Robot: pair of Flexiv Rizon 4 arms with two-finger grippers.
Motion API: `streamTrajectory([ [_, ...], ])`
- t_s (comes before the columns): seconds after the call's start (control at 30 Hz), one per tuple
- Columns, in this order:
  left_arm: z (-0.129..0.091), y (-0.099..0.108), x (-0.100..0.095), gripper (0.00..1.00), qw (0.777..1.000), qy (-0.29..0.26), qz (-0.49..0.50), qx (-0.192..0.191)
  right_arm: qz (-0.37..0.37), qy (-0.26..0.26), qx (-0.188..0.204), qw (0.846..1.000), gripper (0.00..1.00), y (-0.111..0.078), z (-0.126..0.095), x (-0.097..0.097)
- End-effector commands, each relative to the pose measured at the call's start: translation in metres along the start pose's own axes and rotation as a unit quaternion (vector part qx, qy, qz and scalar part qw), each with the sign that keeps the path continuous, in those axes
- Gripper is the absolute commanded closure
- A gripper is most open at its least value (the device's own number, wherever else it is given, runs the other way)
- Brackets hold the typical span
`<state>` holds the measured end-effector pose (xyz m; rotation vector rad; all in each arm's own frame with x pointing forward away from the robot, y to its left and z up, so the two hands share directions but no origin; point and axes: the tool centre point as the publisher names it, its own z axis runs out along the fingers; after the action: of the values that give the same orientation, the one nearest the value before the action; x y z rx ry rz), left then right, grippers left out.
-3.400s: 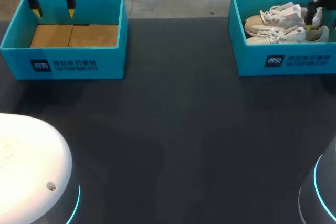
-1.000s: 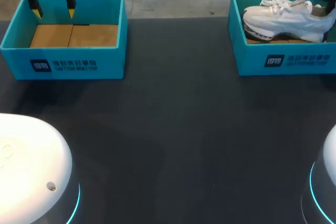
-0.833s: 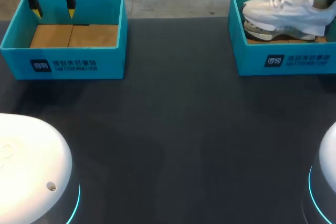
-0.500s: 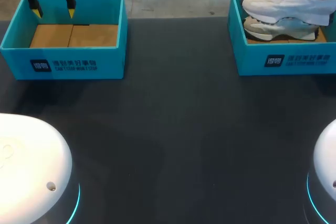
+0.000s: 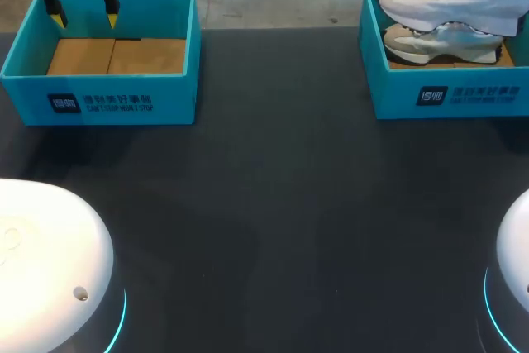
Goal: Take the shoe out of the shoebox, open the shoe tongue, remove and reinsert the insole, then place the shoe into the shoebox
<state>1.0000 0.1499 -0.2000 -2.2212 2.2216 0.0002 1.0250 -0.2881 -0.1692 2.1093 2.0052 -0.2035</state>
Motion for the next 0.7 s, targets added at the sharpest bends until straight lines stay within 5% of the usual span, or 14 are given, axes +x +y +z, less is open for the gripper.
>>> streamTrajectory([
  [0.03, 0.0, 0.0, 0.0, 0.0, 1.0, 0.0, 0.0, 0.0, 0.0, 0.001, 0.0, 1.0, 1.0, 0.0, -0.002, 0.0],
  [0.37, 0.0, 0.0, 0.0, 0.0, 1.0, 0.0, 0.0, 0.0, -0.004, -0.001, 0.001, 1.0, 1.0, -0.002, -0.001, 0.0],
  [0.7, 0.0, 0.0, 0.0, 0.0, 1.0, 0.0, 0.0, 0.0, -0.017, -0.033, 0.009, 0.999, 1.0, -0.038, -0.01, 0.034],
])
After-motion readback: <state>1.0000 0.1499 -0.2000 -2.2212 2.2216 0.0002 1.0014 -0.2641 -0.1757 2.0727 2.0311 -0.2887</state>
